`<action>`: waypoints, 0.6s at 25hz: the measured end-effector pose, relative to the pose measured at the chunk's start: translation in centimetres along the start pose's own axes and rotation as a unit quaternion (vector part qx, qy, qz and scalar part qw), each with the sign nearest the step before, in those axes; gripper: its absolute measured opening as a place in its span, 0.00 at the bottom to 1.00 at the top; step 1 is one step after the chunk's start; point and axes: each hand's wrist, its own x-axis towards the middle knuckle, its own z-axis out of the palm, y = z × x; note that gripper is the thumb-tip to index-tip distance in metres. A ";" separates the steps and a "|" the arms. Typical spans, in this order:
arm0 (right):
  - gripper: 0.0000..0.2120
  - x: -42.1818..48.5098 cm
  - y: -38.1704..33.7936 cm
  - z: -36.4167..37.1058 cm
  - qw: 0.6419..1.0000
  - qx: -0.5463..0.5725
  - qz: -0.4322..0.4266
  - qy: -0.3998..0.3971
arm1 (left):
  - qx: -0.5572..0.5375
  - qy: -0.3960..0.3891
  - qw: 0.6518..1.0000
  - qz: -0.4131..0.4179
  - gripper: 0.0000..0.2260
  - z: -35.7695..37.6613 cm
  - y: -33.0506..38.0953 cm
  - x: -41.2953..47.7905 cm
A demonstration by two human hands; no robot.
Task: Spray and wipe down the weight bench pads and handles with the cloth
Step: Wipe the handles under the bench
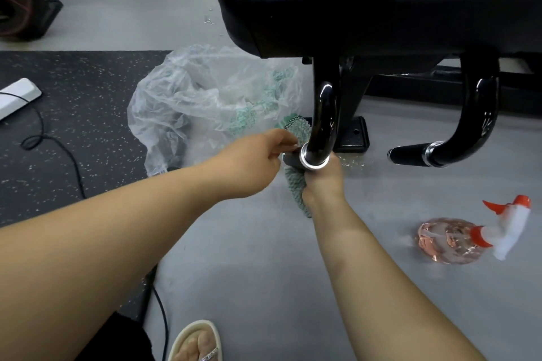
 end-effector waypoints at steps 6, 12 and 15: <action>0.11 -3.3 -3.1 -1.6 0.984 -0.083 -0.108 -0.111 | -0.073 0.087 0.990 -0.081 0.18 -0.3 -0.6 0.5; 0.15 -4.8 -7.1 -1.4 0.954 -0.109 -0.076 -0.268 | -0.302 0.046 0.946 -0.103 0.13 -0.7 1.0 0.9; 0.15 -3.6 -6.4 -0.7 0.942 -0.196 -0.028 -0.273 | -0.237 0.006 0.964 -0.120 0.14 0.0 0.5 0.9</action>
